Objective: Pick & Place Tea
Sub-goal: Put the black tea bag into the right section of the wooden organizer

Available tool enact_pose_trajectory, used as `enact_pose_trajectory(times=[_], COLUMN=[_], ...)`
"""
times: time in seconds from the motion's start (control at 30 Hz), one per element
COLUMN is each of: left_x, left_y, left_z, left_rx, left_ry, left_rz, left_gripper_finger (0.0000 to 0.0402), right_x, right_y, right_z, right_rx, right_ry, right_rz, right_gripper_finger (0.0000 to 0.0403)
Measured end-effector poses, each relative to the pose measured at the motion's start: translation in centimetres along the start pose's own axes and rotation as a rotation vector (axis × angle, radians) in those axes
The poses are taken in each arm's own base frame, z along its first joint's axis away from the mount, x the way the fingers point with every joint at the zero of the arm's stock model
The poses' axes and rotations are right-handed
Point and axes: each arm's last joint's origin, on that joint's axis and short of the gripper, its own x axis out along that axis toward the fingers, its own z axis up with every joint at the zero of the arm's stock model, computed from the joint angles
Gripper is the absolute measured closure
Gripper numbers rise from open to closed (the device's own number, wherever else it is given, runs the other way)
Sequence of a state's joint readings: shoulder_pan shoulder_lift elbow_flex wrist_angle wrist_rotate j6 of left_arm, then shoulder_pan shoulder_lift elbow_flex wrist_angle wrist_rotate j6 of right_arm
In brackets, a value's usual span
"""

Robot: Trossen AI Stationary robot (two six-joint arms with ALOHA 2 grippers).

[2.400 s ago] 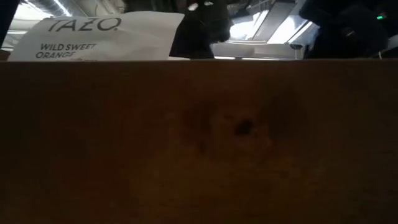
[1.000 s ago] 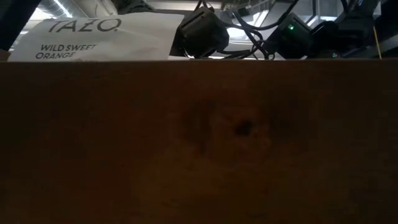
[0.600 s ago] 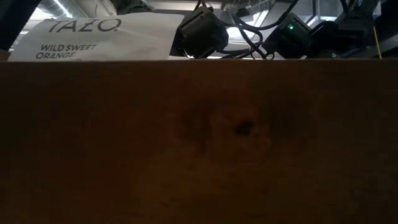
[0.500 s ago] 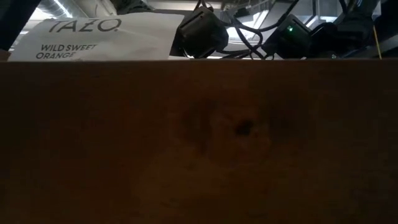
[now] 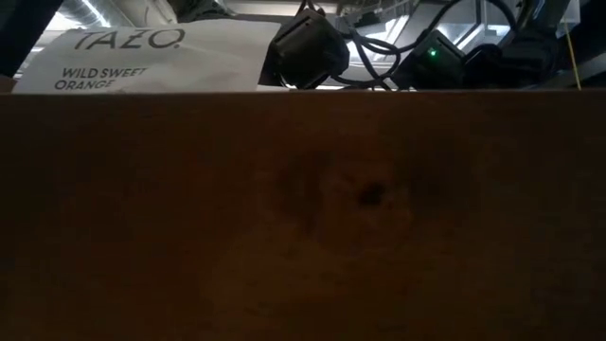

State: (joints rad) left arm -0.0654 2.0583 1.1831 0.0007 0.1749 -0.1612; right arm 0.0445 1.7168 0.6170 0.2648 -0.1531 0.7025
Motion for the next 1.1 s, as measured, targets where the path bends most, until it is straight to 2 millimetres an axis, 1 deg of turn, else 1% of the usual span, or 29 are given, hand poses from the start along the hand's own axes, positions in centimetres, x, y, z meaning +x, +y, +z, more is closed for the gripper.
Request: enact_pose_trajectory(times=[0.13,0.33,0.43,0.5,0.83,0.93,1.1], left_x=[0.0,0.0,0.0,0.0,0.0,0.0,0.0], left_y=[0.0,0.1,0.0,0.0,0.0,0.0,0.0], left_z=[0.0,-0.3,-0.3,-0.3,-0.3,-0.3,-0.3], left_rx=[0.000,-0.007,-0.011,-0.011,-0.013,-0.013,-0.013], left_ry=[0.002,0.033,0.036,0.035,0.029,0.029,0.028], left_rz=[0.001,-0.014,-0.007,-0.007,-0.010,-0.010,-0.011], left_gripper_finger=[0.0291,0.0292,0.0293,0.0292,0.0294,0.0292,0.0291], right_x=[0.0,-0.9,-1.3,-1.3,-1.3,-1.4,-1.4], right_y=[0.0,0.0,0.3,0.4,0.4,0.4,0.4], right_z=[0.1,0.5,0.6,0.7,0.8,0.8,0.9], right_rx=[0.004,0.005,-0.013,-0.017,0.002,0.002,0.003], right_ry=[0.014,0.001,0.013,0.013,0.003,0.000,-0.017], right_rz=[0.027,0.032,0.075,0.096,0.088,0.085,0.060], right_gripper_finger=[0.0202,0.0224,0.0238,0.0248,0.0279,0.0298,0.0343])
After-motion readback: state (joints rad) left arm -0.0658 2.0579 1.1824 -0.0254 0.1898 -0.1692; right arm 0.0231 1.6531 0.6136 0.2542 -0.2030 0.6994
